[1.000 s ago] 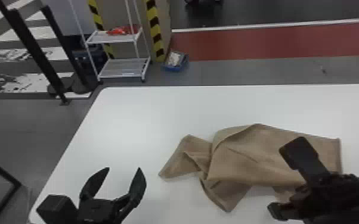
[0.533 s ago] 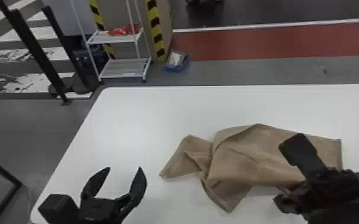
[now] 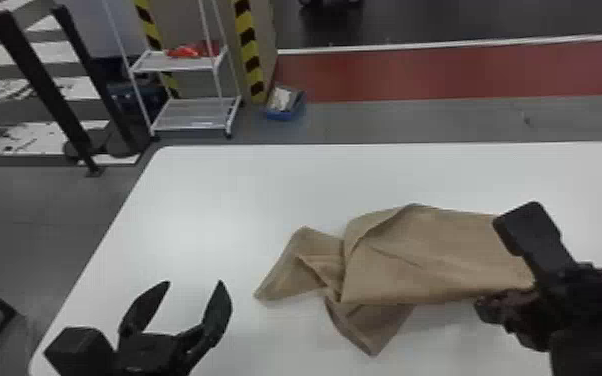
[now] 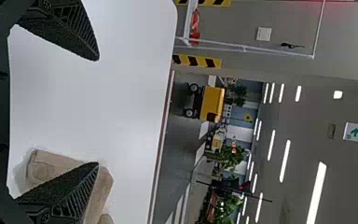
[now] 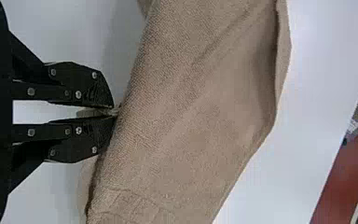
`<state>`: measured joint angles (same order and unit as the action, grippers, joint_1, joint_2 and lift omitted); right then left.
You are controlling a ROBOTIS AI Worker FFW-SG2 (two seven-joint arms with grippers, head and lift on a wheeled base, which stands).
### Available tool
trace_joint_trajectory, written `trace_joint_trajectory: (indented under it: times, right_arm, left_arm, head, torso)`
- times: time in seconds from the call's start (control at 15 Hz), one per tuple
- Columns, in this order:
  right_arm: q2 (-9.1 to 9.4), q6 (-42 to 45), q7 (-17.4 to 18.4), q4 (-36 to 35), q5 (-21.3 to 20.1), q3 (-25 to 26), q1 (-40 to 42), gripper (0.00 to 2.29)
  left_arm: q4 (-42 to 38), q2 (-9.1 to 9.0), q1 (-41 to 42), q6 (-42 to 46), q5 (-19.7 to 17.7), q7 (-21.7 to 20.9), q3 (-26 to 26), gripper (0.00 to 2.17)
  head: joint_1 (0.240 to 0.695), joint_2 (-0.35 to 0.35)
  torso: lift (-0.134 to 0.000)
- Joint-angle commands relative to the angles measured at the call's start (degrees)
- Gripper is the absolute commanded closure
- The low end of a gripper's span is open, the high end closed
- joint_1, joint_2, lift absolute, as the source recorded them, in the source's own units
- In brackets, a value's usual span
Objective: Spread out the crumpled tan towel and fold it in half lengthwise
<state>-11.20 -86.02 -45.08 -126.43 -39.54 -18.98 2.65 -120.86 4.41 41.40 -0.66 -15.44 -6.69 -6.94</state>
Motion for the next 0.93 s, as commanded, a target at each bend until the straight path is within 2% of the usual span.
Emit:
trace_joint_trajectory:
  times: [0.0,0.13,0.27,0.33,0.4,0.47,0.53,0.67,0.8,0.87]
  right_arm:
    - [-0.32,2.2,-0.3,-1.9,4.5,6.9,-1.3,1.0]
    - [-0.32,2.2,-0.5,-2.2,9.5,12.5,-3.7,1.0]
    - [-0.49,3.8,-1.9,-2.1,12.0,15.5,-5.2,1.0]
    - [-0.49,5.9,-2.5,-1.9,12.4,15.8,-5.2,1.0]
    - [-0.23,5.5,-2.0,-1.3,13.4,16.2,-5.3,1.0]
    - [0.12,4.7,-1.7,-0.9,16.2,17.0,-5.9,1.0]
    - [0.47,3.6,-1.6,-0.8,19.2,17.8,-6.5,1.0]
    - [2.41,3.8,-1.3,-0.7,19.9,17.9,-7.1,1.0]
    - [2.93,2.9,-1.3,-0.7,20.2,18.1,-7.6,1.0]
    - [3.02,2.7,-1.3,-0.8,20.2,18.1,-7.7,1.0]
  left_arm:
    - [-0.3,0.6,0.1,-0.2,0.0,-2.3,0.0,0.08]
    - [-1.0,0.6,-0.1,-3.0,0.3,-8.2,0.0,0.08]
    - [-1.5,0.69,-0.2,-6.7,1.3,-14.1,0.5,0.09]
    - [-1.5,0.69,-0.4,-9.0,1.9,-16.6,1.2,0.09]
    - [-1.4,0.69,-0.9,-9.7,3.1,-17.5,2.5,0.09]
    - [-1.4,0.69,-1.1,-9.7,4.5,-18.3,4.2,0.09]
    - [-1.3,0.78,-1.4,-9.7,6.5,-18.0,6.8,0.09]
    - [1.1,0.78,-3.8,-9.7,10.6,-16.0,11.4,0.09]
    - [4.2,0.86,-6.5,-9.5,16.1,-11.6,15.4,0.09]
    - [4.8,0.86,-7.1,-9.5,16.3,-11.4,16.0,0.09]
  head:
    - [0.695,0.124]
    - [0.695,0.074]
    - [0.695,0.024]
    - [0.695,-0.024]
    - [0.695,-0.04]
    - [0.695,-0.057]
    - [0.695,-0.07]
    - [0.695,-0.107]
    - [0.695,-0.124]
    - [0.695,-0.129]
  torso:
    - [-0.123]
    - [-0.123]
    - [-0.123]
    - [-0.123]
    - [-0.123]
    - [-0.123]
    - [-0.123]
    - [-0.123]
    - [-0.123]
    - [-0.123]
